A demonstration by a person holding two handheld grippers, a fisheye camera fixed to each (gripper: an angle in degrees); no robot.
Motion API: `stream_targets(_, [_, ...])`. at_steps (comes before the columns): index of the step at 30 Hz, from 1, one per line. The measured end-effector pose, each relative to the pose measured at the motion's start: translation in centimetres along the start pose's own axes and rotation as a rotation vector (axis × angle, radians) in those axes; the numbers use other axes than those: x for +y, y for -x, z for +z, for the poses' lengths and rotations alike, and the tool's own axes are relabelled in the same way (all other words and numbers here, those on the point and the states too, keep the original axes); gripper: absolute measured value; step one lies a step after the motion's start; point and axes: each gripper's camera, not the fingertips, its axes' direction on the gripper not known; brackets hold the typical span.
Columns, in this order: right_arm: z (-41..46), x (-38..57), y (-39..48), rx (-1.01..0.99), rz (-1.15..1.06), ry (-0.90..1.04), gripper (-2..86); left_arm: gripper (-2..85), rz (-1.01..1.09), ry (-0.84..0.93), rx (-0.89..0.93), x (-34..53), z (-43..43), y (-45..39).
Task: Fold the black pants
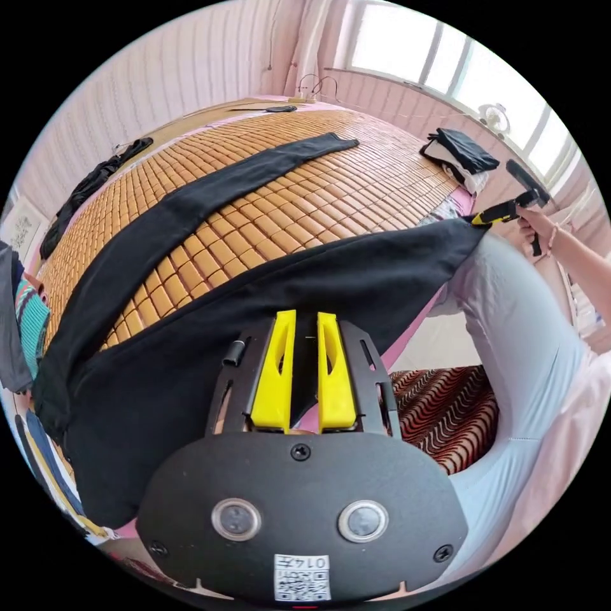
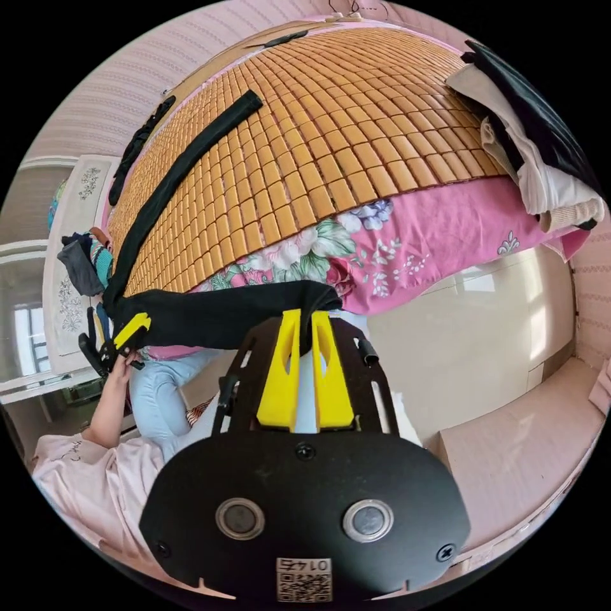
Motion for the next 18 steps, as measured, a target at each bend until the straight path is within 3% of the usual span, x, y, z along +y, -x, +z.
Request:
stream_targets(4, [-6.7, 0.2, 1.3, -0.221, -0.219, -0.267, 1.7, 3.4, -0.082, 0.066, -0.013, -0.9, 0.5, -0.5])
stream_targets(6, [-9.3, 0.7, 2.5, -0.177, -0.358, -0.369, 2.0, 0.4, -0.068, -0.022, -0.057, -1.4, -1.0, -1.7])
stream_targets(8, [-9.8, 0.8, 1.4, -0.059, -0.326, -0.38, 2.9, -0.1, -0.076, -0.091, -0.07, -1.6, -2.0, -2.4])
stream_targets(10, [-7.9, 0.4, -2.7, 0.039, -0.149, -0.303, 4.2, 0.2, -0.073, -0.12, -0.062, -1.9, -2.0, -3.1])
stream_targets(15, [-5.5, 0.7, -7.6, -0.209, 0.009, -0.238, 7.6, 3.3, -0.056, -0.058, -0.04, -2.2, 1.3, -4.6])
stream_targets(18, [-5.1, 0.1, -7.3, -0.104, -0.002, -0.231, 8.6, 4.7, -0.054, -0.034, -0.033, -2.4, 2.8, -5.5])
